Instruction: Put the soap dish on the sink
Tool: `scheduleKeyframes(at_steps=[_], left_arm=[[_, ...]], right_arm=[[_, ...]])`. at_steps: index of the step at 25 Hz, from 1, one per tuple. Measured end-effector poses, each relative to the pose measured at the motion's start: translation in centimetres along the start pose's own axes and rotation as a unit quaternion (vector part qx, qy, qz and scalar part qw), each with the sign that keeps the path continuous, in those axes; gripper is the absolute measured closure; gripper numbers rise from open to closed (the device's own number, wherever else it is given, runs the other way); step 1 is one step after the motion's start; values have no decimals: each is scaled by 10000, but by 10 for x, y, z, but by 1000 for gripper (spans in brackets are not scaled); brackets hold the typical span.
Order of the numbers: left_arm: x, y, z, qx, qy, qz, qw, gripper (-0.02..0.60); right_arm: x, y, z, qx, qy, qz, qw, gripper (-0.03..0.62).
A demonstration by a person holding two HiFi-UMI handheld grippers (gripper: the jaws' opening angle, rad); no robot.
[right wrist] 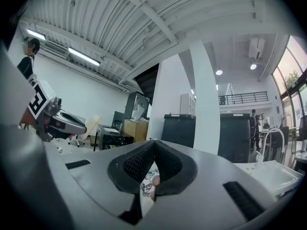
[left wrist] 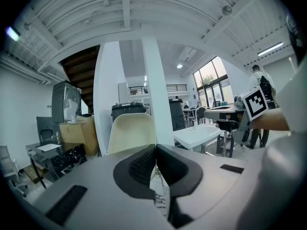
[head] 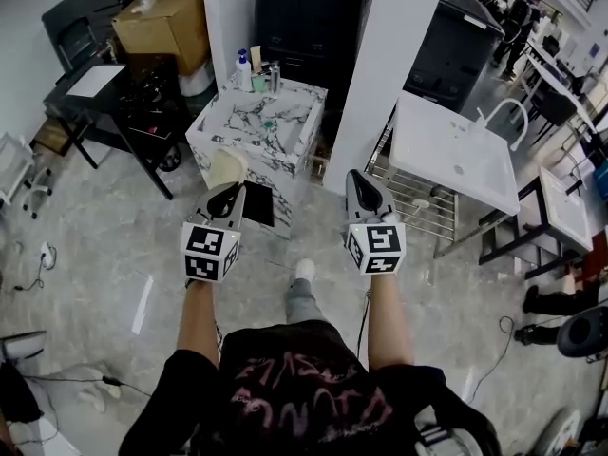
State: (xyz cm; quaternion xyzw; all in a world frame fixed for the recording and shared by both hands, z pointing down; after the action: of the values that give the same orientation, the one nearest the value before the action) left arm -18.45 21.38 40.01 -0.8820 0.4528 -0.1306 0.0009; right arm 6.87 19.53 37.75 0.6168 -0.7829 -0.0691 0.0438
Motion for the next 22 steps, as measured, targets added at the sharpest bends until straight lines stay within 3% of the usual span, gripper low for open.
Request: scheduleKeyframes(at_steps=[10, 22], left_arm=[[74, 37, -5, 17, 229, -115, 9997, 561], [201, 104, -13, -35, 644, -184, 9977, 561]], right_arm=[[79, -21, -25, 76, 159, -6, 9998, 588], [215, -63, -59, 170, 374, 47, 9991, 585]])
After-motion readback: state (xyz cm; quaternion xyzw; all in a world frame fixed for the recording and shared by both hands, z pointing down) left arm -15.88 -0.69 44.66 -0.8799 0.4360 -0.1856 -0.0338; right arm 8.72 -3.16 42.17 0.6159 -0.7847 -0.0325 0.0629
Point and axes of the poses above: the fingertips, and each gripper's own axes: x forward along the fingers, y to its left, z out of its top, the point moved 5 cm from there along -x, backward along the fingers, and after that the axes turned 9 degrees about -z, right-handed, at the moved point
